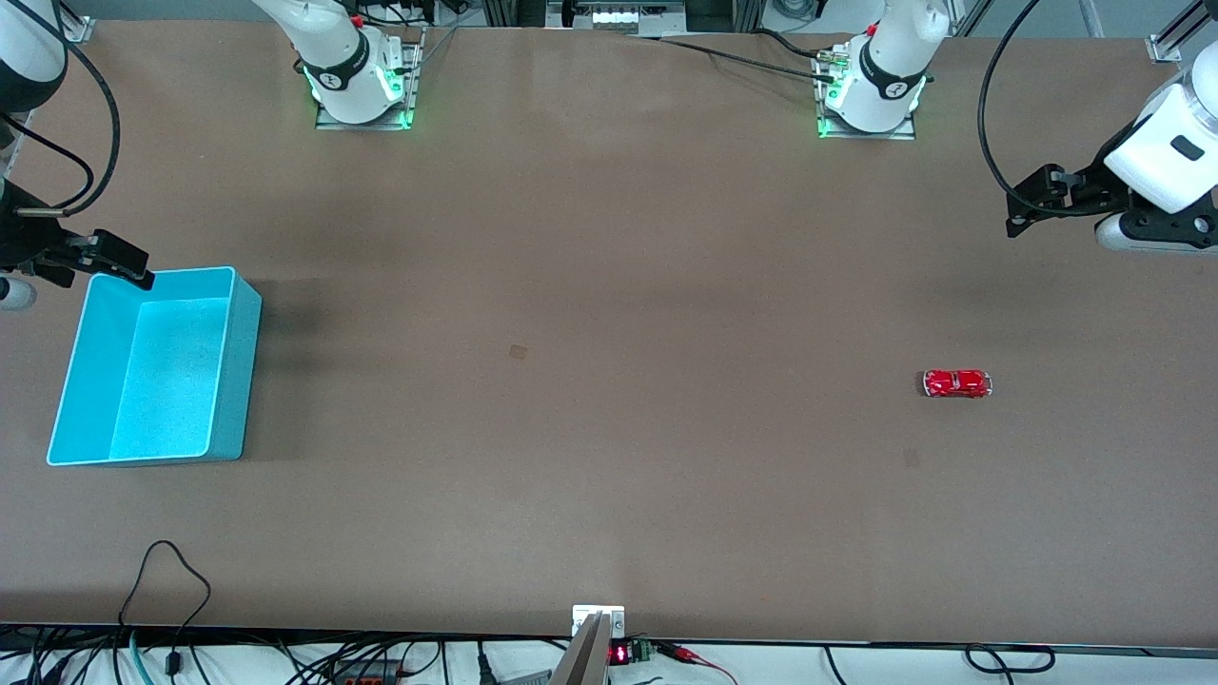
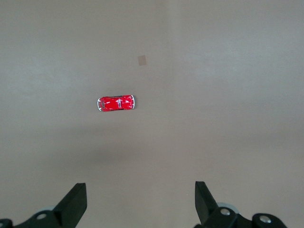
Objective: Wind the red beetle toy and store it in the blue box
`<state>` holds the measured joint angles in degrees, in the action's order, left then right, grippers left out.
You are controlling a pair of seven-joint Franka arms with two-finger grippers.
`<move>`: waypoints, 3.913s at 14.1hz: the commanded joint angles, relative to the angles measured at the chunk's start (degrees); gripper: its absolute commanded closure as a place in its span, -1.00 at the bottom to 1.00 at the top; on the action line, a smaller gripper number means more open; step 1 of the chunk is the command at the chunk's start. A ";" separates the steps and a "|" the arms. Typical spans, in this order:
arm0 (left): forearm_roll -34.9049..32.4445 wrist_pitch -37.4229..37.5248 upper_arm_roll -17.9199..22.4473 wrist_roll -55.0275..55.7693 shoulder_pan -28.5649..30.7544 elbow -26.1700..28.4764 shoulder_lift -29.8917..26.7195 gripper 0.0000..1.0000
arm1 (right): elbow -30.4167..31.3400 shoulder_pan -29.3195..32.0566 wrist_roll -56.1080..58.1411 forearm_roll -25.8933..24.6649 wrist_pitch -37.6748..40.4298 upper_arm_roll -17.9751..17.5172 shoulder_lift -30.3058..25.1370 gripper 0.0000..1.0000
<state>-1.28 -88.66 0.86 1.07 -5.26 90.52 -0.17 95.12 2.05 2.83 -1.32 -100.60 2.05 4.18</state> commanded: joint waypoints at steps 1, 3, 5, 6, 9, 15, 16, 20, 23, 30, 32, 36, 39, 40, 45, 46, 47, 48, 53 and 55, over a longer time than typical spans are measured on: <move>1.54 1.03 0.46 -1.24 0.08 -1.04 0.26 -1.00 | -0.29 -0.12 0.16 0.53 -0.21 -0.03 0.21 -1.00; 1.45 1.03 0.46 -1.16 0.08 -1.04 0.34 -1.00 | -0.29 -0.03 0.24 0.53 -0.21 -0.03 0.21 -1.00; 1.46 1.12 0.46 -0.89 0.08 -1.13 0.34 -1.00 | -0.29 -0.12 0.25 0.53 -0.21 -0.03 0.21 -1.00; 1.46 1.12 0.46 -0.89 0.08 -1.13 0.34 -1.00 | -0.29 -0.12 0.42 0.53 -0.04 -0.03 0.21 -1.00; 1.54 2.34 0.46 -0.89 0.08 -1.04 0.34 -1.00 | -0.29 -0.03 0.42 0.53 0.14 -0.03 0.21 -1.00; 1.37 16.83 0.37 -1.16 0.08 -0.69 1.22 -1.00 | -0.38 -0.03 0.51 0.53 0.14 -0.03 0.21 -1.00; 0.85 19.55 0.37 -1.16 0.08 -0.43 2.44 -1.00 | -0.29 -0.03 0.51 0.53 0.23 -0.03 0.21 -1.00; 0.75 19.42 0.46 -10.17 1.48 4.39 3.07 -1.00 | -0.29 -0.03 0.60 0.53 0.23 -0.03 0.21 -1.00; 0.84 10.38 0.37 -39.60 5.70 6.43 6.39 -1.00 | -0.29 -0.03 0.60 0.53 0.23 -0.03 0.21 -1.00; -2.93 -13.53 0.46 -70.66 10.27 6.52 18.69 -1.00 | -0.47 -0.03 0.60 0.53 0.23 -0.03 0.04 -1.00; -3.73 -18.98 0.46 -75.92 10.27 6.95 21.86 -1.00 | -0.47 -0.03 0.60 0.53 0.23 -0.03 -0.05 -1.00; -4.08 -39.51 0.46 -87.35 10.80 17.38 23.90 -1.00 | -0.47 -0.03 0.60 0.53 0.23 -0.03 0.04 -1.00; -4.43 -47.48 0.46 -90.45 10.80 21.72 24.42 -1.00 | -0.47 0.06 0.60 0.53 0.23 -0.03 0.12 -1.00; -5.74 -47.74 0.46 -90.45 10.80 21.63 25.47 -1.00 | -0.47 0.06 0.60 0.53 0.23 -0.03 0.12 -1.00; -6.72 -51.61 0.20 -91.77 11.15 22.33 28.82 -1.00 | -0.47 0.06 0.60 0.53 0.23 -0.03 0.30 -1.00; -6.72 -52.75 0.11 -91.86 11.33 22.77 29.26 -1.00 | -0.47 0.06 0.60 0.53 0.23 -0.03 0.30 -1.00; -6.72 -53.89 0.02 -92.47 11.33 22.95 29.43 -1.00 | -0.47 0.06 0.60 0.53 0.23 -0.03 0.30 -1.00; -6.72 -54.25 0.02 -93.17 11.42 23.04 29.52 -1.00 | -0.47 0.06 0.60 0.53 0.23 -0.03 0.30 -1.00; -6.72 -59.61 -0.07 -93.70 12.47 26.73 29.87 -0.10 | -0.47 0.06 0.60 0.53 0.23 -0.03 0.56 -1.00; -6.72 -59.53 -0.16 -93.70 12.38 26.64 29.88 0.18 | -0.47 -0.03 0.60 0.53 0.23 -0.03 0.56 -1.00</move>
<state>-7.00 -147.38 1.36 -91.61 6.43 116.76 30.01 94.97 2.03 2.83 -1.32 -100.62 2.05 4.81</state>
